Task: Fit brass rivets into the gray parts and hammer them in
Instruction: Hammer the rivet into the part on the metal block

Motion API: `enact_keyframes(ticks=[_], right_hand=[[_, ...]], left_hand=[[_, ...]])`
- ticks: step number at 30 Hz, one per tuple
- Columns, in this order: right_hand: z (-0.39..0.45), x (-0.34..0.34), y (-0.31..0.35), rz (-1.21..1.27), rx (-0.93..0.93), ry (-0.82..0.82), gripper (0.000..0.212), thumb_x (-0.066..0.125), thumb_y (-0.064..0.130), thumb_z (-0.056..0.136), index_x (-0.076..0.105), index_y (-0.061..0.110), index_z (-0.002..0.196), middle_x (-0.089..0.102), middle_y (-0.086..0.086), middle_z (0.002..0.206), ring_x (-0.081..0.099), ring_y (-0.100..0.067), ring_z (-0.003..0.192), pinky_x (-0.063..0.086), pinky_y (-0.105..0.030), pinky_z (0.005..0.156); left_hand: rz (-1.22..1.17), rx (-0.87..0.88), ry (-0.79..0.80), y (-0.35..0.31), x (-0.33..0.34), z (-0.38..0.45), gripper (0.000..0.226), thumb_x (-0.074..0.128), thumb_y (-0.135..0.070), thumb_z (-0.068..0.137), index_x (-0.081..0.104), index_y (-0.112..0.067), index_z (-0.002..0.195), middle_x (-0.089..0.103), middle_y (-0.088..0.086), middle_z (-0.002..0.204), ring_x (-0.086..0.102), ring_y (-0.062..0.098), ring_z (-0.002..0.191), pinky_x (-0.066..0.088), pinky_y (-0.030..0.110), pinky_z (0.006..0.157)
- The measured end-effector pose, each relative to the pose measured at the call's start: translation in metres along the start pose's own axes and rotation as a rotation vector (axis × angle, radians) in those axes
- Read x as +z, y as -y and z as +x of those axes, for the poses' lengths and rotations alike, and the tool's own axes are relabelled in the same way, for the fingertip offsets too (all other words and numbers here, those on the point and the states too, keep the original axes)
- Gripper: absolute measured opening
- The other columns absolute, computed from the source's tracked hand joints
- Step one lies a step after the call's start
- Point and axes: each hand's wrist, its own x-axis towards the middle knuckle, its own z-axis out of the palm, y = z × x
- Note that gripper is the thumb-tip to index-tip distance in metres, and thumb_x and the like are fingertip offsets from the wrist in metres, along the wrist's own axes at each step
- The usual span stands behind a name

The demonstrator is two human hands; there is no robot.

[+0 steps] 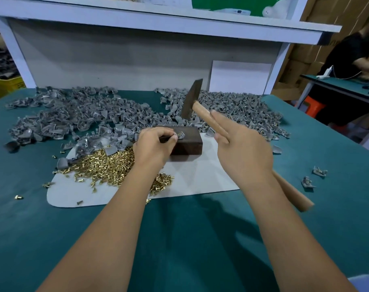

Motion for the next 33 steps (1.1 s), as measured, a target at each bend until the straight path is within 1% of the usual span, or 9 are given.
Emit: enact_keyframes(ticks=[4, 9, 13, 17, 21, 25, 28, 30, 33], right_hand=[[-0.004, 0.006, -0.001, -0.018, -0.023, 0.146, 0.047, 0.049, 0.027, 0.096, 0.041, 0.050, 0.137, 0.068, 0.002, 0.099, 0.050, -0.021, 0.074, 0.037, -0.030, 0.061], [-0.003, 0.009, 0.001, 0.111, 0.011, 0.027, 0.048, 0.051, 0.027, 0.095, 0.042, 0.048, 0.137, 0.068, 0.001, 0.092, 0.050, -0.023, 0.068, 0.036, -0.030, 0.057], [-0.002, 0.012, 0.004, -0.027, -0.058, 0.113, 0.047, 0.048, 0.027, 0.095, 0.041, 0.047, 0.138, 0.068, 0.000, 0.101, 0.062, -0.028, 0.086, 0.036, -0.031, 0.063], [-0.001, 0.012, 0.006, 0.123, -0.009, -0.016, 0.047, 0.050, 0.027, 0.095, 0.043, 0.045, 0.137, 0.069, 0.000, 0.093, 0.050, -0.022, 0.068, 0.037, -0.031, 0.058], [-0.001, 0.015, 0.002, 0.044, 0.024, 0.123, 0.046, 0.050, 0.025, 0.093, 0.047, 0.044, 0.134, 0.068, 0.001, 0.103, 0.059, -0.027, 0.083, 0.042, -0.033, 0.066], [-0.005, 0.015, 0.000, 0.142, 0.054, 0.001, 0.047, 0.051, 0.027, 0.094, 0.043, 0.047, 0.136, 0.069, 0.000, 0.094, 0.048, -0.022, 0.070, 0.043, -0.033, 0.062], [-0.008, 0.021, 0.001, 0.086, 0.038, 0.064, 0.048, 0.050, 0.027, 0.094, 0.041, 0.046, 0.137, 0.067, -0.003, 0.093, 0.046, -0.023, 0.069, 0.040, -0.033, 0.060], [-0.010, 0.023, 0.000, 0.061, 0.057, 0.120, 0.047, 0.048, 0.027, 0.094, 0.041, 0.046, 0.137, 0.067, -0.003, 0.094, 0.052, -0.026, 0.073, 0.042, -0.034, 0.061], [-0.011, 0.023, 0.001, 0.046, 0.046, 0.030, 0.048, 0.047, 0.028, 0.096, 0.038, 0.047, 0.139, 0.061, -0.001, 0.081, 0.050, -0.027, 0.066, 0.039, -0.033, 0.057]], left_hand=[[-0.021, 0.007, 0.008, 0.000, -0.001, 0.000, 0.007, 0.071, -0.029, 0.089, 0.077, -0.029, 0.093, 0.072, -0.008, 0.108, 0.058, 0.021, 0.118, 0.045, 0.048, 0.102], [-0.011, 0.002, 0.000, 0.000, -0.001, -0.002, 0.004, 0.072, -0.033, 0.088, 0.075, -0.035, 0.088, 0.071, -0.014, 0.108, 0.056, 0.018, 0.121, 0.040, 0.051, 0.105], [-0.046, -0.036, 0.002, -0.002, -0.001, -0.004, 0.018, 0.073, -0.034, 0.087, 0.066, -0.044, 0.073, 0.070, -0.014, 0.110, 0.058, 0.020, 0.116, 0.042, 0.050, 0.104], [-0.008, 0.008, -0.033, 0.000, 0.000, -0.004, 0.003, 0.073, -0.033, 0.087, 0.076, -0.034, 0.087, 0.072, -0.014, 0.108, 0.059, 0.016, 0.114, 0.043, 0.049, 0.102], [0.011, -0.021, 0.001, -0.002, -0.002, -0.004, 0.005, 0.070, -0.038, 0.089, 0.075, -0.036, 0.090, 0.070, -0.018, 0.112, 0.057, 0.015, 0.117, 0.041, 0.048, 0.104], [0.022, -0.021, 0.003, -0.002, -0.001, -0.004, 0.007, 0.069, -0.039, 0.089, 0.075, -0.036, 0.087, 0.070, -0.019, 0.112, 0.058, 0.014, 0.116, 0.041, 0.051, 0.103], [0.024, -0.017, -0.006, -0.003, -0.002, -0.003, 0.007, 0.069, -0.039, 0.089, 0.075, -0.035, 0.087, 0.070, -0.018, 0.111, 0.059, 0.014, 0.115, 0.040, 0.048, 0.105], [0.033, -0.023, -0.009, -0.004, -0.002, -0.003, 0.007, 0.069, -0.039, 0.089, 0.075, -0.035, 0.088, 0.070, -0.018, 0.111, 0.059, 0.014, 0.114, 0.041, 0.047, 0.104], [0.049, -0.024, -0.010, -0.003, -0.002, -0.004, 0.008, 0.069, -0.041, 0.089, 0.075, -0.036, 0.088, 0.070, -0.019, 0.111, 0.058, 0.013, 0.114, 0.039, 0.048, 0.105]])
